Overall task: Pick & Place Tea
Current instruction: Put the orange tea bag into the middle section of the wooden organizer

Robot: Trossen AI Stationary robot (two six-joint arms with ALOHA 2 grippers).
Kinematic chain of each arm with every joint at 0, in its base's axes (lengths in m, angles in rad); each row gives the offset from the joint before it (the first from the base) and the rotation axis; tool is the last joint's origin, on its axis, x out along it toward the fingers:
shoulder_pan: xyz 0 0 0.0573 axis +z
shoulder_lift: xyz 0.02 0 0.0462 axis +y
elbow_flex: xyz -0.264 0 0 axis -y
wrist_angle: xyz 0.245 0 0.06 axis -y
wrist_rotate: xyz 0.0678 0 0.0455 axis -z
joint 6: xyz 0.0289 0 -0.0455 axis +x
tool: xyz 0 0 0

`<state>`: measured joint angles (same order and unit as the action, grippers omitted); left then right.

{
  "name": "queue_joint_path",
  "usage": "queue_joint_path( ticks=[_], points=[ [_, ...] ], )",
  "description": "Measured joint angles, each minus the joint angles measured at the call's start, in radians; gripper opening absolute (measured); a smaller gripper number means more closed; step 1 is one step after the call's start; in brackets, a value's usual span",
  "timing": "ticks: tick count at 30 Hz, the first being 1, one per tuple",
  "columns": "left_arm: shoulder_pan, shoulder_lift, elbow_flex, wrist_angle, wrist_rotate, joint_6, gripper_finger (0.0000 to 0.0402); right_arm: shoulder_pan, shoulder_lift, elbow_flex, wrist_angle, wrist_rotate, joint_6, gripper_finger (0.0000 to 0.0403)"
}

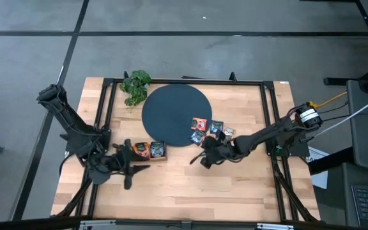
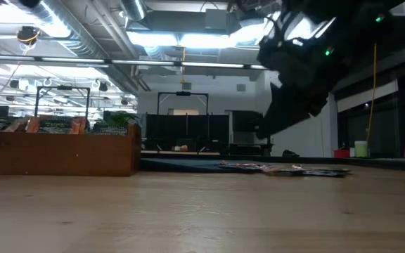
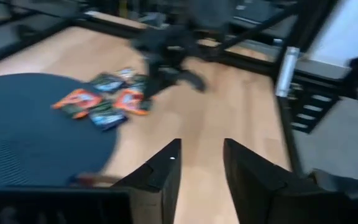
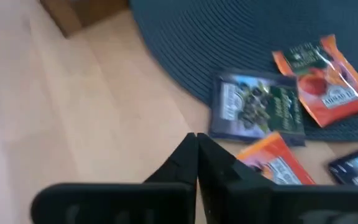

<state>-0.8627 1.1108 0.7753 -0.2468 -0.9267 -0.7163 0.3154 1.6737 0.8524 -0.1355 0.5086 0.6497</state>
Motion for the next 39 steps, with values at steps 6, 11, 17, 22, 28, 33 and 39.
queue_joint_path(
  ticks=[6,11,17,22,28,33,39],
  points=[
    [0.102,0.129,0.0,0.185,0.15,0.106,0.0114,-0.071,0.0,0.0,-0.16,-0.037,0.054,0.0005],
    [0.176,0.253,0.0,0.355,0.263,0.191,0.0114,-0.109,0.0,0.0,-0.227,-0.04,0.078,0.0005],
    [0.246,0.381,0.0,0.582,0.439,0.267,0.0114,-0.16,0.0,0.0,-0.251,-0.069,0.075,0.0004],
    [0.278,0.445,0.0,0.697,0.521,0.276,0.0114,-0.187,0.021,0.0,-0.26,-0.145,0.083,0.0005],
    [0.29,0.463,0.0,0.708,0.519,0.277,0.0114,-0.193,0.063,0.005,-0.244,-0.155,0.092,0.0005],
    [0.291,0.463,0.0,0.728,0.502,0.294,0.0114,-0.189,0.068,0.004,-0.224,-0.191,0.106,0.0005],
    [0.299,0.463,0.0,0.745,0.499,0.295,0.0114,-0.145,0.069,0.004,-0.149,-0.286,0.105,0.0005]
  ],
)
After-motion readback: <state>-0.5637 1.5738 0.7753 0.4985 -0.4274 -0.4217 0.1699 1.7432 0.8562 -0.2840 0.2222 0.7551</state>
